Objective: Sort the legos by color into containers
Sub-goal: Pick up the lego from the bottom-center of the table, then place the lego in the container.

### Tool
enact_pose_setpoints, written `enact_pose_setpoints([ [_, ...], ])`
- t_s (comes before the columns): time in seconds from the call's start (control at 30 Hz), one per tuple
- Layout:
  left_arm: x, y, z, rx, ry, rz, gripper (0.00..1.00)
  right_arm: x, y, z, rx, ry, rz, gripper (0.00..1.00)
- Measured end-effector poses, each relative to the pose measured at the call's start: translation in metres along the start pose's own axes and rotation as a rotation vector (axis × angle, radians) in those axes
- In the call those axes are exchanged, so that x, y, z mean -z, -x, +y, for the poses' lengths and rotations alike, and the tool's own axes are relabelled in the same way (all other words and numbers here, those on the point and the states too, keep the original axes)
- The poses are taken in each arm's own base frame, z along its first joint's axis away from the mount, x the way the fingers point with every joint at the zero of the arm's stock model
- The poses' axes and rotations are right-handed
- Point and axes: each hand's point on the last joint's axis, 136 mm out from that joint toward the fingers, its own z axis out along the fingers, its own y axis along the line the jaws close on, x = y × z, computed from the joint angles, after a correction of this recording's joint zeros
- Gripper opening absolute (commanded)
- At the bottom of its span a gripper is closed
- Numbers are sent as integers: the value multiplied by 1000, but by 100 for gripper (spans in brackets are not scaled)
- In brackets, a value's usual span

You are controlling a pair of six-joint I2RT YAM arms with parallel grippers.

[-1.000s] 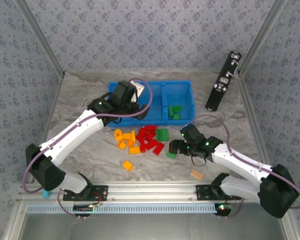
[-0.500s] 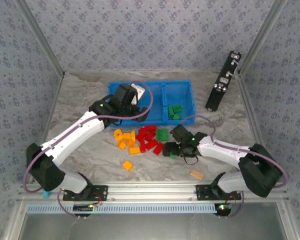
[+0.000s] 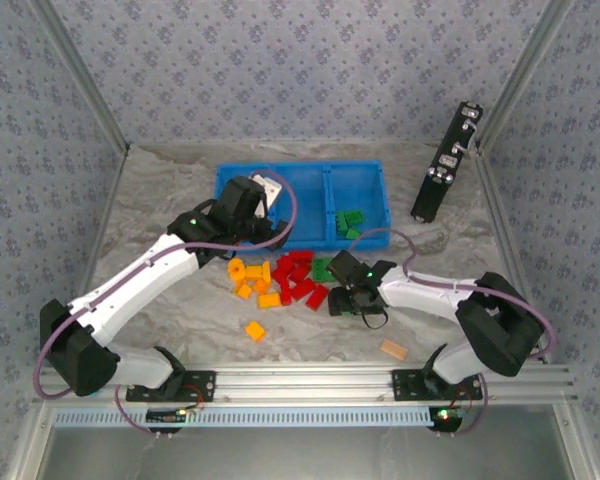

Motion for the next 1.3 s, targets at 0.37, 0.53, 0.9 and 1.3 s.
enact_pose_setpoints([
  [0.37, 0, -1, 0, 1, 0, -2, 100, -1, 0, -8, 9, -69, 6, 44],
  [0.53, 1, -2, 0, 1, 0, -3, 100, 1, 3, -5, 38, -71, 12, 40],
  [0.9, -5, 1, 1, -12, -1, -36, 100, 58, 73, 52, 203, 97, -133, 38],
  [1.3, 2, 11, 5, -8, 3, -86, 100, 108, 177, -4, 122, 69, -356, 39],
])
